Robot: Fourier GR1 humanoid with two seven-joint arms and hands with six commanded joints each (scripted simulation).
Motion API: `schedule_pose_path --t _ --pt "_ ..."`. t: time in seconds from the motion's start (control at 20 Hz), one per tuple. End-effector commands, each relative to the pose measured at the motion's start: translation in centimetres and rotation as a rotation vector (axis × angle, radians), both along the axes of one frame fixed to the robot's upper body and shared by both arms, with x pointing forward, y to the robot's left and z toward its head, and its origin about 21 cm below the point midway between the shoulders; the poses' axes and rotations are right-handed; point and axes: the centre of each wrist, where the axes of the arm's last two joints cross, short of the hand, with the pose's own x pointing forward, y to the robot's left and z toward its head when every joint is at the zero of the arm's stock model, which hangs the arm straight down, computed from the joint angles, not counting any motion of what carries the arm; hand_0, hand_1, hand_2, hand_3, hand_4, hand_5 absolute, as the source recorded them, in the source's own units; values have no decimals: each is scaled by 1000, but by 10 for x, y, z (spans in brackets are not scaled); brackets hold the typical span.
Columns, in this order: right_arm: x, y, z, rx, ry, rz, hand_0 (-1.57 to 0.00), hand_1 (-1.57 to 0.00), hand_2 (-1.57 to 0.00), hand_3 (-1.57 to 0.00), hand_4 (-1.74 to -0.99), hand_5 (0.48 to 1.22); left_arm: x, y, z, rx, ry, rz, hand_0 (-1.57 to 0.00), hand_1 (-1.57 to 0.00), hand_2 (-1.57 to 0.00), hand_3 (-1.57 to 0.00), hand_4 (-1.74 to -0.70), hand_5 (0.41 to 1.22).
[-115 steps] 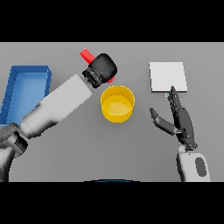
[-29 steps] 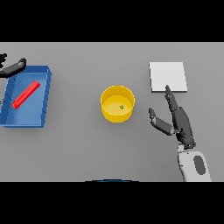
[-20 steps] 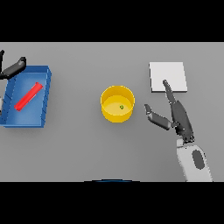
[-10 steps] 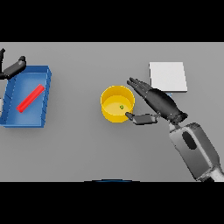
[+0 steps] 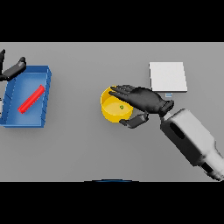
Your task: Pick up the red beaker and tilt it to pour out 1 green nut into yellow bowl. Pick up the yellow bowl and place it on the metallic measuring scale.
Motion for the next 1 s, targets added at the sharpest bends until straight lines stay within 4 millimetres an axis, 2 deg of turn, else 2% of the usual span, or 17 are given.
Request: schedule_pose_path --t 0.0,0.3,0.75,0.85,0.95 --pt "3 3 3 -19 0 11 1 1 1 1 -1212 645 0 2 1 -9 -1 5 1 1 1 1 -773 721" --pt "10 9 -15 -99 31 72 1 1 1 1 -1234 660 3 5 -1 -21 -12 5 1 1 1 1 -795 728" --pt "17 19 -29 -184 83 108 1 1 1 0 -1279 699 5 -1 3 -19 -7 4 1 1 1 1 -792 725" --pt "19 19 -34 -193 94 117 1 1 0 -4 -1285 706 2 5 4 -15 -11 8 1 1 1 1 -791 728" --pt "22 19 -34 -190 84 130 1 1 -9 -27 -1286 712 3 -1 3 -17 -17 4 1 1 1 1 -794 728"
